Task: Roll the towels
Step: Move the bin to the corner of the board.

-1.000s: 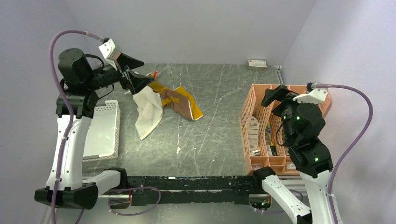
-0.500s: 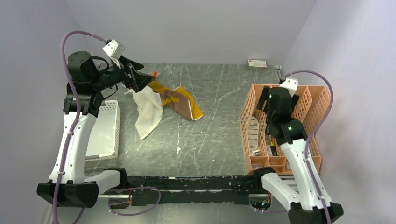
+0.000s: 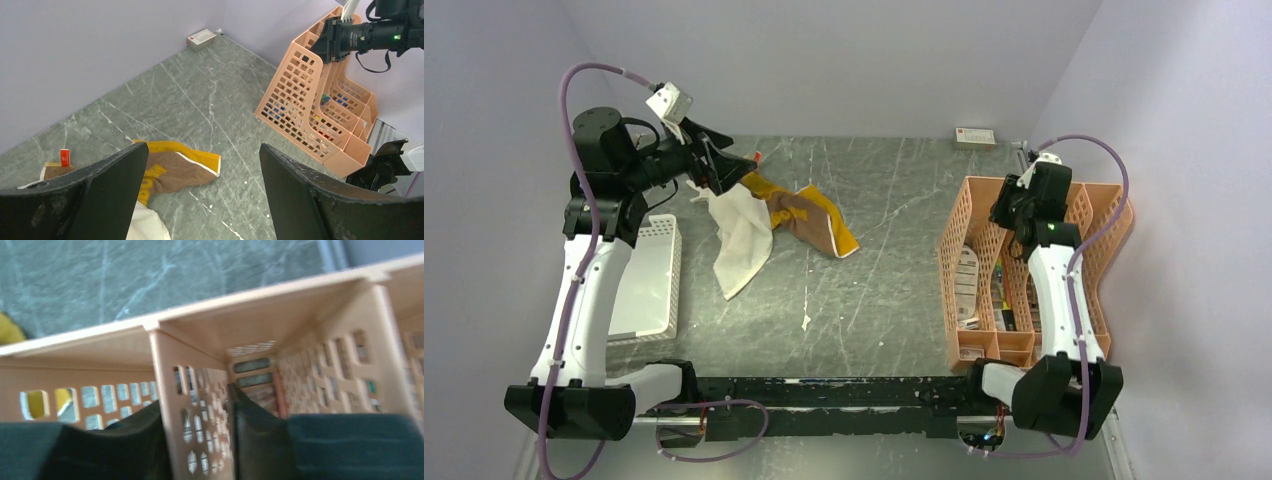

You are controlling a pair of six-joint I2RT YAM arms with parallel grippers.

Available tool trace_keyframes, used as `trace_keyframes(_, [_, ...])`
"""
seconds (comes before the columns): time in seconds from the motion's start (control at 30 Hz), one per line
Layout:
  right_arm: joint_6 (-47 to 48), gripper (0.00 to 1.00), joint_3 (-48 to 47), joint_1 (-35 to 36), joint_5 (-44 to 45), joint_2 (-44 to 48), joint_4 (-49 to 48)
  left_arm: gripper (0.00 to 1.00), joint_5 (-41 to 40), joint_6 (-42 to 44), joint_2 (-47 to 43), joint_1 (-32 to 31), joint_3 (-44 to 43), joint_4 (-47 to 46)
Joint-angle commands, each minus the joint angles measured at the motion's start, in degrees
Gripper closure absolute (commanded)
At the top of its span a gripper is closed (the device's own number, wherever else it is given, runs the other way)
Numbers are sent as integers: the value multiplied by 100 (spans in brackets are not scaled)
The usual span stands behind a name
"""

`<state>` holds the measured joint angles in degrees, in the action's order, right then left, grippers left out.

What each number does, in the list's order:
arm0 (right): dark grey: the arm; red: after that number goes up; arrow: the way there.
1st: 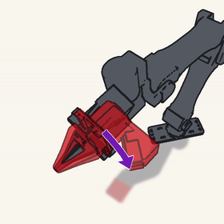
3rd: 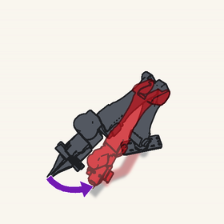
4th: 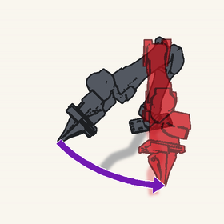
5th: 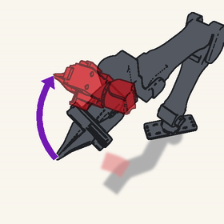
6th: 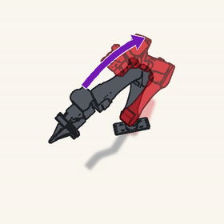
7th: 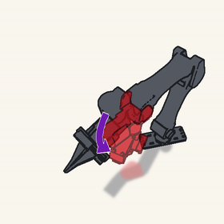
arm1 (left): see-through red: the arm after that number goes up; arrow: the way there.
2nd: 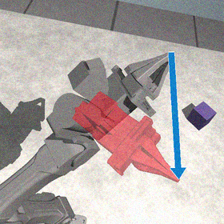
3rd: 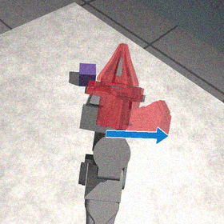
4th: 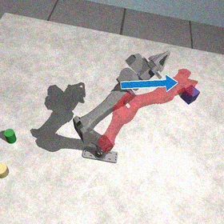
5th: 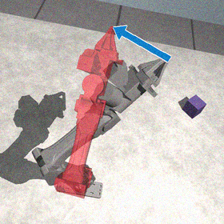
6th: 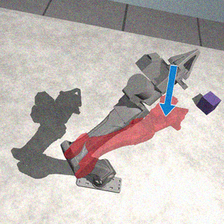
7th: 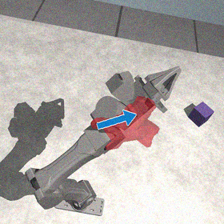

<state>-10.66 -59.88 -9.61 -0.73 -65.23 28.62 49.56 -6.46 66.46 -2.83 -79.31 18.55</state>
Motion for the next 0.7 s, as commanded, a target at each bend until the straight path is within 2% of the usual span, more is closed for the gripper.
trace_keyframes(0.0, [271, 77, -548, -50, -1098, -309, -258, 6, 42, -97, -10, 46, 68, -312])
trace_keyframes(0.1, [435, 89, -923, -42, -1246, -600, -438, 6, 13, -146, -35, 45, 178, -412])
trace_keyframes(0.2, [954, 93, -1342, -21, -1697, -1017, -757, 6, -87, -220, -17, 44, 264, -540])
trace_keyframes(0.4, [1641, 93, -2593, 27, -2284, -2249, -947, 6, -699, -427, 217, 45, 338, -624])
trace_keyframes(0.5, [1935, 100, -2947, 29, -2620, -2677, -1372, 6, -889, -411, 310, 46, 341, -583])
trace_keyframes(0.57, [2166, 100, -3281, 21, -2942, -3023, -1555, 6, -848, -394, 387, 46, 383, -606])
trace_keyframes(0.67, [2548, 100, -4454, 20, -3271, -3812, -1184, 6, -779, -499, 578, 43, 443, -676])
